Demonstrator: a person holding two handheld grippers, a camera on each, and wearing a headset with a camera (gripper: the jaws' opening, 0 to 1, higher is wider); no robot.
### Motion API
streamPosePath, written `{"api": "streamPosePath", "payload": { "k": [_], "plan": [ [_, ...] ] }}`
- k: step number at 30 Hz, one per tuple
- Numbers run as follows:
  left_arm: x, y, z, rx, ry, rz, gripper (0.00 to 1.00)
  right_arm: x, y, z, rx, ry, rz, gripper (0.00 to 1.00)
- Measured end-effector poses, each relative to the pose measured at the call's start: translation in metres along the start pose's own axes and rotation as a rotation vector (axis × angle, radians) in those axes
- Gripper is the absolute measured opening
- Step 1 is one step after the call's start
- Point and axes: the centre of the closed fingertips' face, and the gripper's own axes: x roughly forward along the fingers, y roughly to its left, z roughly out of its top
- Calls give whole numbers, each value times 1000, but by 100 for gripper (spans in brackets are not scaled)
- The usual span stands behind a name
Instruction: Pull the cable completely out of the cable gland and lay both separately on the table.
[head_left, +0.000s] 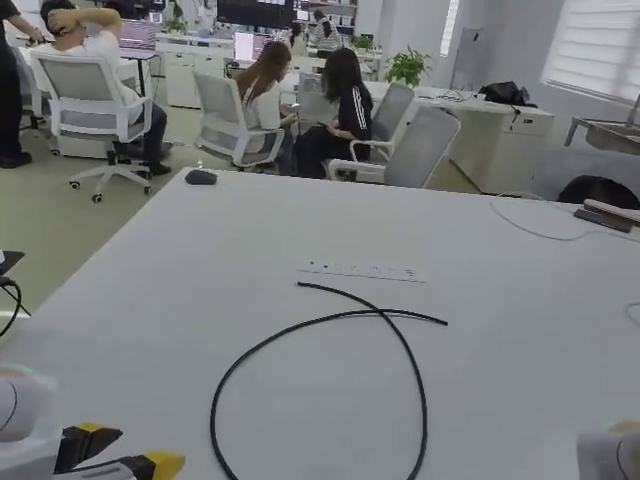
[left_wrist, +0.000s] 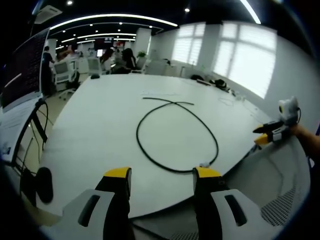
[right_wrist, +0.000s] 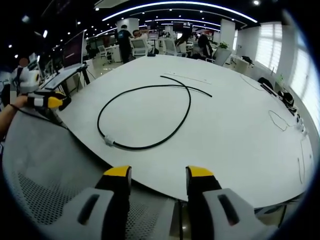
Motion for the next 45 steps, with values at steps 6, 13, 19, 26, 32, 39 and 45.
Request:
{"api": "streamPosePath", "payload": {
  "k": [6,13,19,26,32,39,45],
  "plan": [
    [1,-2,-1,4,6,-10,49,0,0,-1,8,0,1,44],
    [1,-2,-1,5,11,-12,49,0,1,-2,0,11,9,44],
    [1,-2,-2,9,15,-15,49,1,1,-2,0,15,10,44],
    [2,-2,-2,12,16,-20,49,1,1,-2,5,13,8,44],
    [3,-2,-2,10,16,-20,49,1,1,-2,7,13,8,44],
    [3,0,-9,-41,54,-20,50,1,0,-1,11,11,8,44],
    [3,1,-9,-33,54,-15,50,1,1,-1,12,11,9,44]
  ]
}}
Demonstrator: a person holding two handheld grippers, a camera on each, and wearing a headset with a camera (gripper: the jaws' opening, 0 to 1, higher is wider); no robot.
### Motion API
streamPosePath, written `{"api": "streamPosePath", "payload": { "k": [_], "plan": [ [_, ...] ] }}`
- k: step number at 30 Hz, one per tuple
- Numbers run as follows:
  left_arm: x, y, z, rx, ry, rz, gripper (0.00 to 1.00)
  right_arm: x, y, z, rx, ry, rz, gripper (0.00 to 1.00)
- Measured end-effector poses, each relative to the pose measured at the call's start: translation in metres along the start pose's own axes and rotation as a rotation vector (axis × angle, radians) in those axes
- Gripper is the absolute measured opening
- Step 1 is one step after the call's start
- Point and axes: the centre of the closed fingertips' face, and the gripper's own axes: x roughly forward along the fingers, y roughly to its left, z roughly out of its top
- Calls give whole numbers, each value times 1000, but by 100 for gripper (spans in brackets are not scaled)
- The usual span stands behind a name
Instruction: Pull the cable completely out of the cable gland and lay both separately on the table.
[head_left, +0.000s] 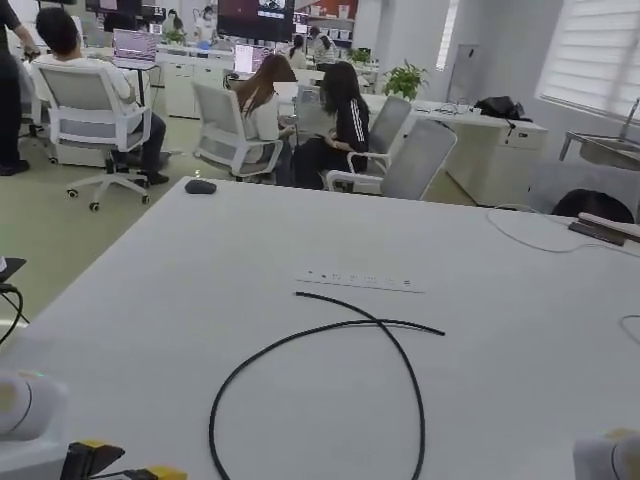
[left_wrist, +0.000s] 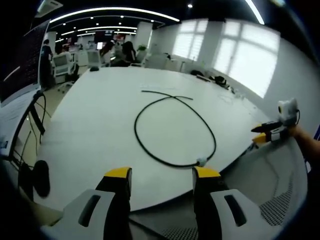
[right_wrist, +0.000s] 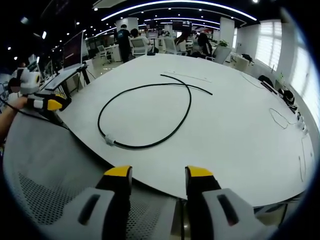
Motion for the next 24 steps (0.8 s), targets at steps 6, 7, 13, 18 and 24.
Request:
{"api": "streamPosePath", "payload": {
  "k": [6,7,13,18,24],
  "plan": [
    [0,-1,-1,1,6,-2,49,0,0,0,0,0,1,43],
    [0,-1,-1,1,7,-2,49,0,0,0,0,-1,1,43],
    [-1,-2,-5,15,26,-3,49,0,1,1,-2,-6,7,43],
    [1,-13,-16,80,113,-43,52,0,1,2,-3,-13,13,42],
    [4,-18,-15,378,224,-35,53,0,2,3,-6,-22,21,42]
  ]
}}
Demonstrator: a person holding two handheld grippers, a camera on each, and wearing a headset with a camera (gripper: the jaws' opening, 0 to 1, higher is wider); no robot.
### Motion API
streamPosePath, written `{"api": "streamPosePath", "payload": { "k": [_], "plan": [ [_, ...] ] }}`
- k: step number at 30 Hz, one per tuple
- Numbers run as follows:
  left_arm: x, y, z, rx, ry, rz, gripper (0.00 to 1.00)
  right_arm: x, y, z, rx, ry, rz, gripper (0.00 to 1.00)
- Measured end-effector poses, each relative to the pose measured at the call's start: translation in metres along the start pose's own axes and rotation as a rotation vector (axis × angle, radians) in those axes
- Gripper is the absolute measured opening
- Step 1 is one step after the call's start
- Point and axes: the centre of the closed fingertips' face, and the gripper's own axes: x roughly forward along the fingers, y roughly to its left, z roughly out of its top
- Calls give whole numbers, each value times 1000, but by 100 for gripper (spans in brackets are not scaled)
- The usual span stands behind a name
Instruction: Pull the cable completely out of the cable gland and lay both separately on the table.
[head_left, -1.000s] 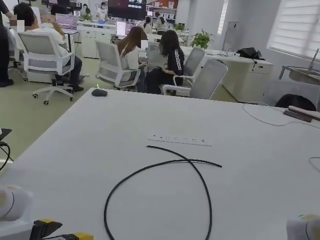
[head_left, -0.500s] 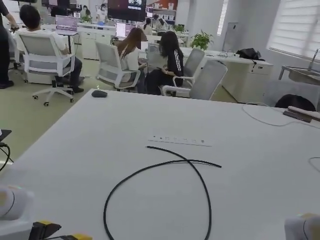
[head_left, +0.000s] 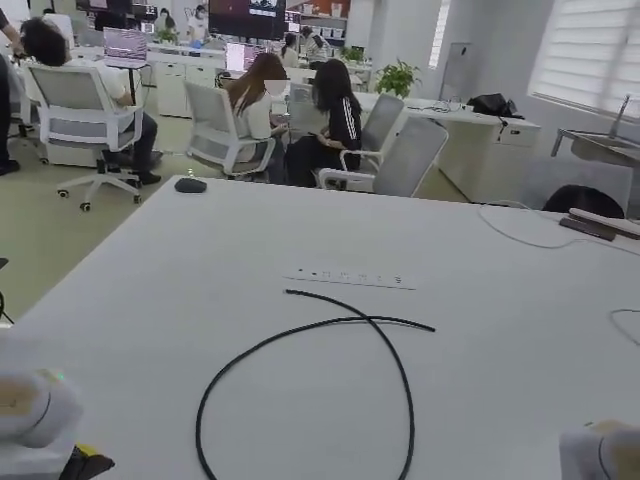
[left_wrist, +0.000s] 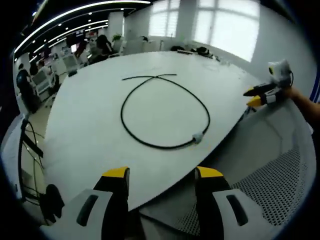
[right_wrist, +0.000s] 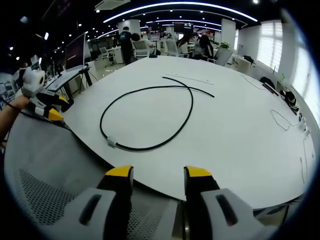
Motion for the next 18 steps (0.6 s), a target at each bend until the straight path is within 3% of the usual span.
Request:
{"api": "streamPosePath", "payload": {
  "k": [3,6,9,10,13,14,18],
  "plan": [
    [-1,-4,20,83,-1,-4,51,0,2,0,-2,-3,8,41],
    [3,-12,50,147,-38,-28,50,0,2,1,-2,-8,13,41],
    [16,-35,84,225,-96,-109,49,0,4,0,-7,-5,23,41],
    [21,-40,89,243,-99,-126,49,0,4,0,-9,-4,26,41],
    [38,-62,93,310,-43,-196,49,0,6,0,-10,-5,35,41],
    [46,-70,93,365,-19,-220,49,0,6,1,-9,-7,35,41],
    [76,-88,74,498,94,-309,48,-1,5,2,0,-16,36,40]
  ]
}}
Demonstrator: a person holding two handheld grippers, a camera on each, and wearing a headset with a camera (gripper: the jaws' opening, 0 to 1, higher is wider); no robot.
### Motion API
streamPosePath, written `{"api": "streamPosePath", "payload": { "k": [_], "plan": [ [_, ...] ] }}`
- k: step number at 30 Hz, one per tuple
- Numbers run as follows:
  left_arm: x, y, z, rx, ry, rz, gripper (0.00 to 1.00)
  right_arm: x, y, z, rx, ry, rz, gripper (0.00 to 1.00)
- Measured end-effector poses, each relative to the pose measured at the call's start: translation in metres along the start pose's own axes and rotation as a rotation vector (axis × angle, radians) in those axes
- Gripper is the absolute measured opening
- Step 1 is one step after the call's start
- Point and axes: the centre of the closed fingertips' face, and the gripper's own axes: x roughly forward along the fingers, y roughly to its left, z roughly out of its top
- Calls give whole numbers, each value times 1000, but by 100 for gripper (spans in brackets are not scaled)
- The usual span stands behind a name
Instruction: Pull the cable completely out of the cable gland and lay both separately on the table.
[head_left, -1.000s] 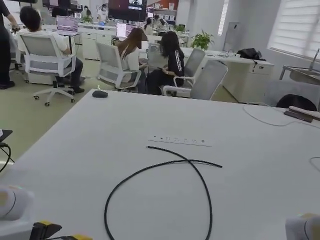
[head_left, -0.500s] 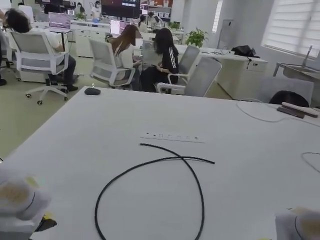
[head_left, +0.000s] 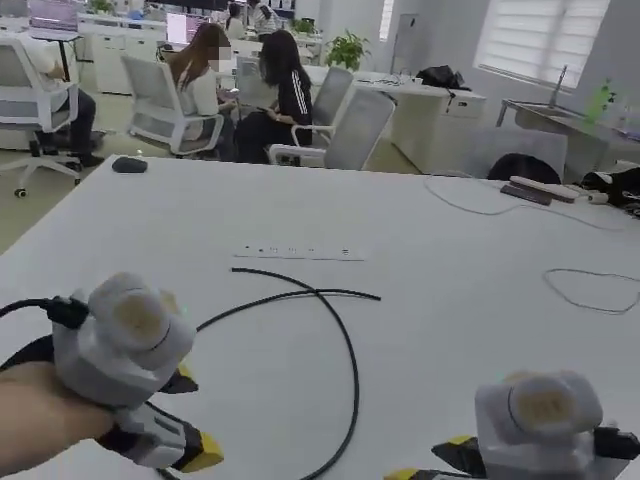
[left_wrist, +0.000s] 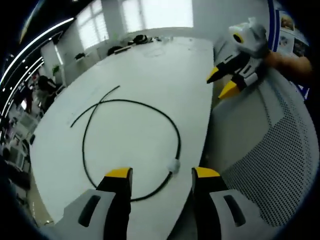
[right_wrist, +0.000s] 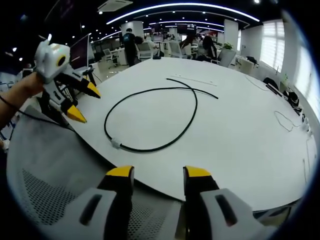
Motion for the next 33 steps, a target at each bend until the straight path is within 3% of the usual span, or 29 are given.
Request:
{"api": "streamPosePath", "payload": {
  "k": [6,10,12,14,17,21,27,29,33],
  "plan": [
    [31,-11,-22,113,138,-130,45,0,1,1,8,-5,6,40],
    [49,-13,-22,124,151,-182,44,0,1,0,12,-2,7,39],
    [59,-16,-19,128,137,-208,41,0,1,0,13,-1,7,39],
    [69,-21,-17,97,132,-240,39,0,1,0,15,1,8,38],
    [82,-19,-20,102,145,-242,34,0,1,-1,15,4,8,37],
    [88,-21,-26,141,180,-249,33,0,1,-1,17,8,6,37],
    [90,-24,-34,188,215,-253,28,1,1,-1,19,8,2,35],
    [88,-24,-41,243,246,-252,22,1,1,-1,19,8,1,35],
    [92,-27,-43,219,243,-252,24,1,1,-1,20,8,0,35]
  ]
}}
